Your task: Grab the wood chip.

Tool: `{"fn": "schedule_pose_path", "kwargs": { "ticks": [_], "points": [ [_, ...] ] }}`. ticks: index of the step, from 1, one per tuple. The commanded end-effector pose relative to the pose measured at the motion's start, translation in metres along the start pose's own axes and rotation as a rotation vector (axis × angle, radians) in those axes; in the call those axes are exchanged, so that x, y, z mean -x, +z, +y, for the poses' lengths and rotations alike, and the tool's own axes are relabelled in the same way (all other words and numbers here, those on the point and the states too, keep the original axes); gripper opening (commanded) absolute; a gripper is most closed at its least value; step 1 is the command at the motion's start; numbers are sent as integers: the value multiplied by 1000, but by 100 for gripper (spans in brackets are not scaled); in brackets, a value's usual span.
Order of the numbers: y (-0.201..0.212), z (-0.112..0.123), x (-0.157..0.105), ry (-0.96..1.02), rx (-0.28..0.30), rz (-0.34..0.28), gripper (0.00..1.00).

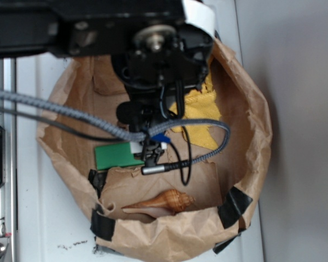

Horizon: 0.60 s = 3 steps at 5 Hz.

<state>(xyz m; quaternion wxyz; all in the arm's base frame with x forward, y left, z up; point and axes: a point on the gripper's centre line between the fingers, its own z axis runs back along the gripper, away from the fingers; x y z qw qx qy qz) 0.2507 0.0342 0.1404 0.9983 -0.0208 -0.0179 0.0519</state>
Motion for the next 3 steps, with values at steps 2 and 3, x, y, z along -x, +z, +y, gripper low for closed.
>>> {"fn": "schedule_pose_path", "kwargs": {
  "ticks": [2, 3],
  "points": [
    [-31, 13, -25, 139, -25, -97, 100],
    [-51, 21, -28, 286, -17, -116, 100]
  ]
}}
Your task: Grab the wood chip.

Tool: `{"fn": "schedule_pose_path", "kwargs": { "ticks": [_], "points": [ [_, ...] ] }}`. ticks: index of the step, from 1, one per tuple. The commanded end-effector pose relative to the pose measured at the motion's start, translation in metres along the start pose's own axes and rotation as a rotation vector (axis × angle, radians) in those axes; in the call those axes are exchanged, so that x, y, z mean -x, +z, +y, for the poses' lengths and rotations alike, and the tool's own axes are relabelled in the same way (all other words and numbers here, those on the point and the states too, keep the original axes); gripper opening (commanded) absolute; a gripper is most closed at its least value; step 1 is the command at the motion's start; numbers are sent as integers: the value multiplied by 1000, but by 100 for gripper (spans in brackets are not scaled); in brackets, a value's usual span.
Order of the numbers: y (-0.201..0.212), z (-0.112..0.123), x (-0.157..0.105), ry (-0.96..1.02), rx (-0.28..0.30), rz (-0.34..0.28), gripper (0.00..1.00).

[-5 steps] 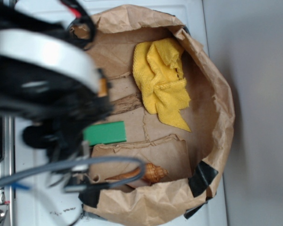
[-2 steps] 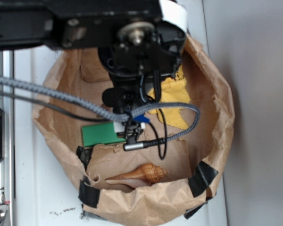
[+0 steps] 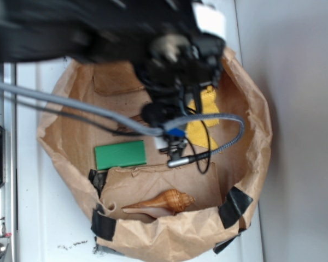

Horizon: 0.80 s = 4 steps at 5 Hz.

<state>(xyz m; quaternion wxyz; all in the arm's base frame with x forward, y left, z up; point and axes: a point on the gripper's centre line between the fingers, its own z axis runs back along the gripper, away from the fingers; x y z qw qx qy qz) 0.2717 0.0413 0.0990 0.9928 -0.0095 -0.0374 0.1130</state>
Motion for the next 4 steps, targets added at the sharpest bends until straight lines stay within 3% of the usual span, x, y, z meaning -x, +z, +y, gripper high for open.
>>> {"fn": "schedule_pose_path", "kwargs": {
  "ticks": [1, 4],
  "points": [
    [-33, 17, -11, 148, 30, -113, 100],
    [-38, 43, -23, 168, 74, -71, 100]
  ]
}}
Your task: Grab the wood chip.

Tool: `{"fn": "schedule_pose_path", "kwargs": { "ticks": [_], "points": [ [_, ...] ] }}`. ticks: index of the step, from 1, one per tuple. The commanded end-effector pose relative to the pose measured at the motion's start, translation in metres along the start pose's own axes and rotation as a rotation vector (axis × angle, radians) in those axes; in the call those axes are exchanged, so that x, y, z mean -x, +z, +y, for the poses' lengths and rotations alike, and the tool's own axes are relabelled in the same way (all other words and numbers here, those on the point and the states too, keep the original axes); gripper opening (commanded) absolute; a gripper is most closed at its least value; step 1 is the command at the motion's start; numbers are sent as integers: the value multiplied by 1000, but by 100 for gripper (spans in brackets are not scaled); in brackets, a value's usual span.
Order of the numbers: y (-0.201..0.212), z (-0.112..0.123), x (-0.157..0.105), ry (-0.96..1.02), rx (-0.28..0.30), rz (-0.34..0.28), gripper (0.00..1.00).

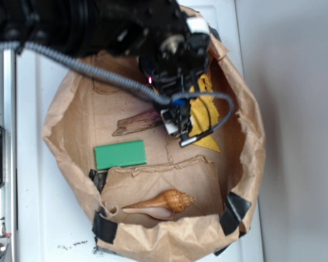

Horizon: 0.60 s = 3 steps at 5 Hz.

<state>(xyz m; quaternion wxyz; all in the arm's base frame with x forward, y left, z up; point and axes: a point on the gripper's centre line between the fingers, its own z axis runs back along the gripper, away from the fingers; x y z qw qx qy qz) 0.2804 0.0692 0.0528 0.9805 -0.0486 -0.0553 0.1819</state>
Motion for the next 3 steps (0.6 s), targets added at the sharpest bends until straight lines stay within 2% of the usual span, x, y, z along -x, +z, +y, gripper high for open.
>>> {"fn": "schedule_pose_path", "kwargs": {
  "ticks": [1, 3],
  "points": [
    [6, 11, -7, 21, 1, -47, 100],
    [7, 0, 15, 35, 63, -2, 100]
  ]
}}
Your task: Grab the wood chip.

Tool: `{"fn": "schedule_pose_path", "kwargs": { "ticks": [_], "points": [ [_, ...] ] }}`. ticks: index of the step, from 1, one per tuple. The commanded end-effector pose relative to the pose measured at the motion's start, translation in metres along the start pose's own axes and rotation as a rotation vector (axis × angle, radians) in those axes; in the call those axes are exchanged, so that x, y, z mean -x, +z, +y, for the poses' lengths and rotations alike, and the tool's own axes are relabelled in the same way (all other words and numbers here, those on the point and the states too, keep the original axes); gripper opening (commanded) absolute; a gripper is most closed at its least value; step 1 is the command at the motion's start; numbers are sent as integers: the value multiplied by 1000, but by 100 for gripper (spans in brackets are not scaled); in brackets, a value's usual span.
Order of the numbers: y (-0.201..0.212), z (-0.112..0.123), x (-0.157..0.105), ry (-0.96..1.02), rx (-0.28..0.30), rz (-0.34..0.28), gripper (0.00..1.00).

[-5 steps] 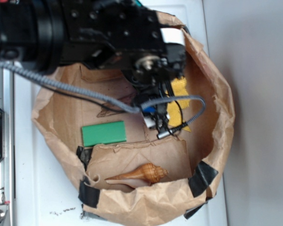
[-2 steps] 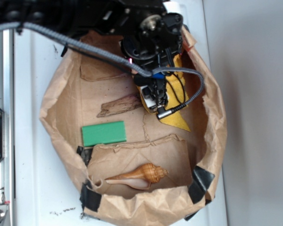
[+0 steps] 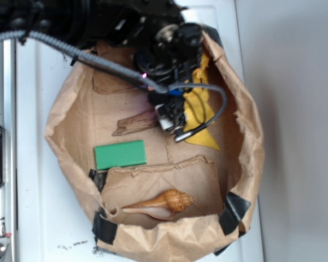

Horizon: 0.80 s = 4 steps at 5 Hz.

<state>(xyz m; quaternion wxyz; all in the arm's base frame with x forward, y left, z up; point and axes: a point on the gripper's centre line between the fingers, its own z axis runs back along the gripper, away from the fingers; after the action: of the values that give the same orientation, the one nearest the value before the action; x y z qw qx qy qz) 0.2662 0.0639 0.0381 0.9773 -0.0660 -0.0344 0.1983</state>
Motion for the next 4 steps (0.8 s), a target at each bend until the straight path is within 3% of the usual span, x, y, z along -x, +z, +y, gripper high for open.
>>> {"fn": "schedule_pose_path", "kwargs": {
  "ticks": [1, 4],
  "points": [
    [19, -9, 4, -26, 55, -42, 100],
    [-5, -19, 8, -36, -10, -63, 100]
  ]
}}
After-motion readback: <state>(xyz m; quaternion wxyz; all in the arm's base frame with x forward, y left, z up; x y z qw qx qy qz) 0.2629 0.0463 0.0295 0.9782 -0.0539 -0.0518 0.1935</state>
